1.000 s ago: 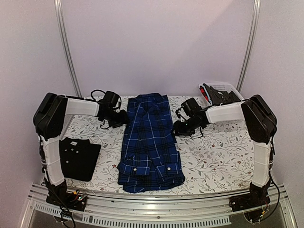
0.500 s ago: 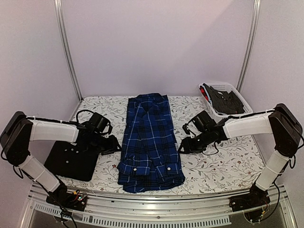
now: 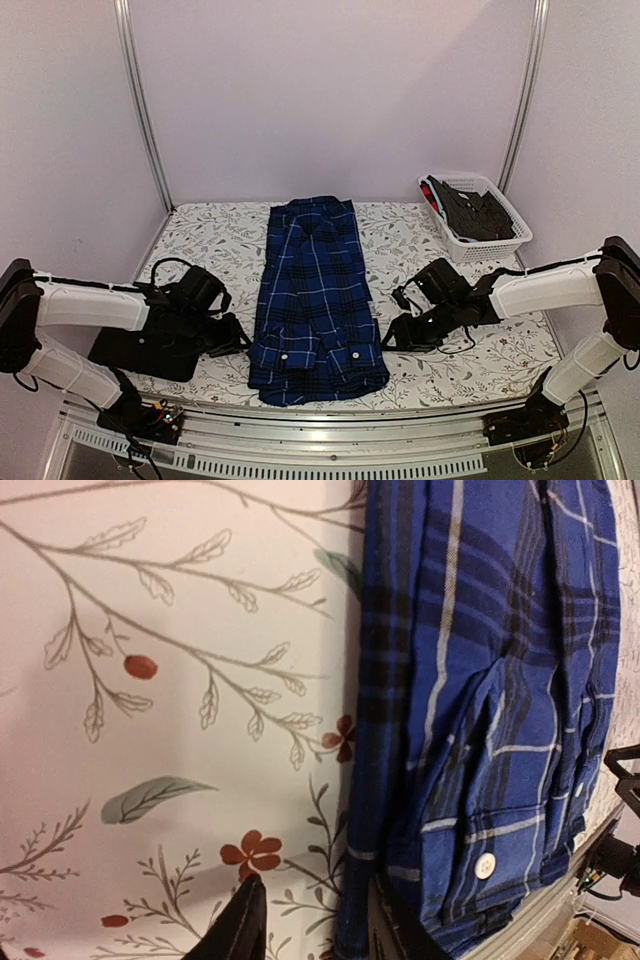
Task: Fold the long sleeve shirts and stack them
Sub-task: Pick up the rectangle-folded shirt from the center of the board.
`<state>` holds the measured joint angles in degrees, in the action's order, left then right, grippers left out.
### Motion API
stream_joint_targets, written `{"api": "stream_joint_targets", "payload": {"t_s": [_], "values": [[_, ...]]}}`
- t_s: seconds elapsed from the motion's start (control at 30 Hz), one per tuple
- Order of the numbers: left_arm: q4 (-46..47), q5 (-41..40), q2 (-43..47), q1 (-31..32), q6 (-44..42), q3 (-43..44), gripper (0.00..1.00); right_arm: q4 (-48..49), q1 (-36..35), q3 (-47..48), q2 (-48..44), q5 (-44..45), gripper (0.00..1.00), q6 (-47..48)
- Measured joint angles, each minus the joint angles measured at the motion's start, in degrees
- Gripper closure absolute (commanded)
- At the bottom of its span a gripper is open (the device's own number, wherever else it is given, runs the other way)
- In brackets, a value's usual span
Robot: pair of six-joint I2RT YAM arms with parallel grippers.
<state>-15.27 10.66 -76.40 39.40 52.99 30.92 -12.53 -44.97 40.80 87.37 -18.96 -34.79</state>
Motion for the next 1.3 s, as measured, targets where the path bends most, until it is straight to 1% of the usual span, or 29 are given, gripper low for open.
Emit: {"api": "stream_joint_targets", "payload": {"t_s": [0.07, 0.3, 0.4, 0.67, 0.77, 0.97, 1.07, 1.17, 1.23, 1.3], "values": [[0.9, 0.8, 0.8, 0.2, 1.1, -1.7, 0.71, 0.4, 0.0, -0.4, 0.0, -0.3, 0.52, -0.7], [2.6, 2.8, 1.8, 2.3, 2.6, -3.3, 0.71, 1.1, 0.0, -0.6, 0.0, -0.8, 0.54, -2.0], [2.7, 3.4, 1.7, 2.7, 2.6, -3.1, 0.69, 1.1, -0.2, -0.6, 0.0, -1.0, 0.54, -2.1], [4.3, 5.0, -0.9, 3.6, 2.7, -2.6, 0.57, 2.0, -0.8, -0.7, 0.0, -1.6, 0.54, -2.6], [5.3, 5.7, -1.8, 3.9, 3.0, -2.1, 0.56, 2.7, -0.9, -0.8, 0.2, -2.0, 0.54, -2.9], [4.9, 5.8, -2.0, 4.2, 3.7, -1.8, 0.60, 3.6, -1.0, -1.1, 1.0, -2.7, 0.54, -3.1], [2.1, 5.3, 0.3, 4.3, 3.9, -1.9, 0.60, 3.7, -1.1, -1.4, 1.1, -2.7, 0.54, -3.0], [-0.2, 4.9, 4.7, 4.3, 4.5, -2.6, 0.60, 3.6, -1.1, -1.6, 1.1, -2.7, 0.54, -3.0], [-1.2, 4.3, 7.6, 4.3, 5.0, -3.3, 0.53, 3.8, -1.1, -1.7, 1.1, -2.7, 0.54, -3.0], [-1.6, 3.7, 9.4, 4.3, 5.8, -4.1, 0.52, 4.0, -1.1, -1.9, 1.1, -2.8, 0.54, -3.0]]}}
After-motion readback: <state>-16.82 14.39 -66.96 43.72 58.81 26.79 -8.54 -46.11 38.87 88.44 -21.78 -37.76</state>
